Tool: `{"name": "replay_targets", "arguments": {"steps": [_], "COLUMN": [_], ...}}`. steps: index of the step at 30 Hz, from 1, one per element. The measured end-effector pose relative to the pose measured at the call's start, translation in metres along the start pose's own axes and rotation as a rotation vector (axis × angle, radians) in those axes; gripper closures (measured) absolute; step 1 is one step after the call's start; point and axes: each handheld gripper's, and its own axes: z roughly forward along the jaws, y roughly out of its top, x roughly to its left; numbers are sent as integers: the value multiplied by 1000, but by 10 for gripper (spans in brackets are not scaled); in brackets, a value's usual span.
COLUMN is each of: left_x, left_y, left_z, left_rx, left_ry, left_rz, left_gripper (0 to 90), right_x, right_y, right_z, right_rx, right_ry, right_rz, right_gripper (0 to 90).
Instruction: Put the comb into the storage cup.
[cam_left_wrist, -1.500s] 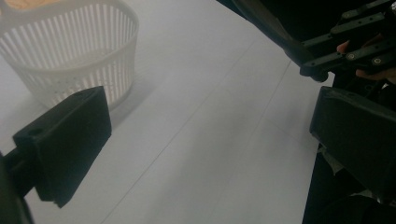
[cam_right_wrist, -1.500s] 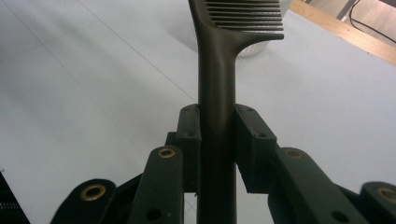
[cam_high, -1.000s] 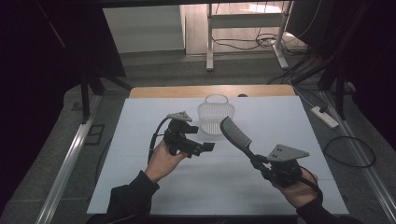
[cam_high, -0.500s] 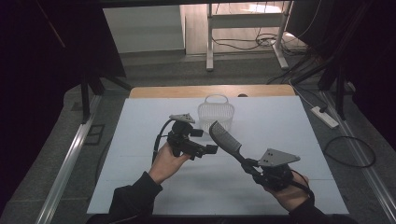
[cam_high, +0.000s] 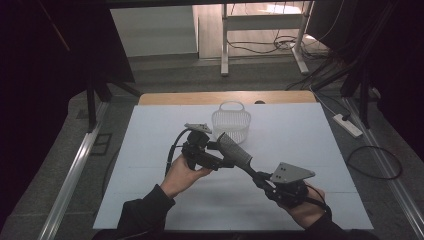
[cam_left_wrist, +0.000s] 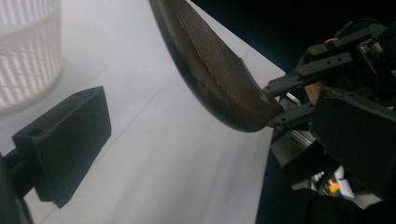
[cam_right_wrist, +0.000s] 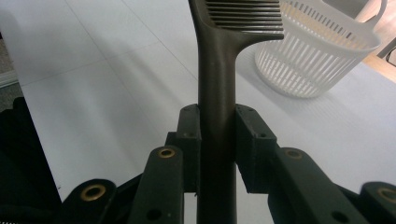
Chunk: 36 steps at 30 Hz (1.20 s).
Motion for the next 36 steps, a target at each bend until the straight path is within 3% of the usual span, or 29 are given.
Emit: {"name": "replay_targets", "arguments": {"steps": [3, 9, 19, 28, 31, 36], "left_x": [0, 0, 6, 10, 13, 14], "left_y": [0, 0, -2, -5, -6, -7], "left_z": [0, -3, -4, -4, -3, -2], "left_rx": [14, 12, 2, -23, -29, -36], "left_ry": [-7, -56, -158, -235, -266, -275], "left_rz": [-2, -16, -83, -125, -159, -180], "left_gripper": [68, 360, 675, 787, 817, 832], "right_x": [1, 1, 2, 3, 4, 3], "right_y": [0, 0, 0, -1, -1, -2], "right_z": [1, 0, 1, 3, 5, 7], "right_rx": [1, -6, -7, -3, 0, 4], "right_ry": [0, -6, -15, -19, -31, -32], "right_rz": [-6, -12, -28, -46, -56, -56], "right_gripper": [723, 723, 723, 721, 721, 714]}}
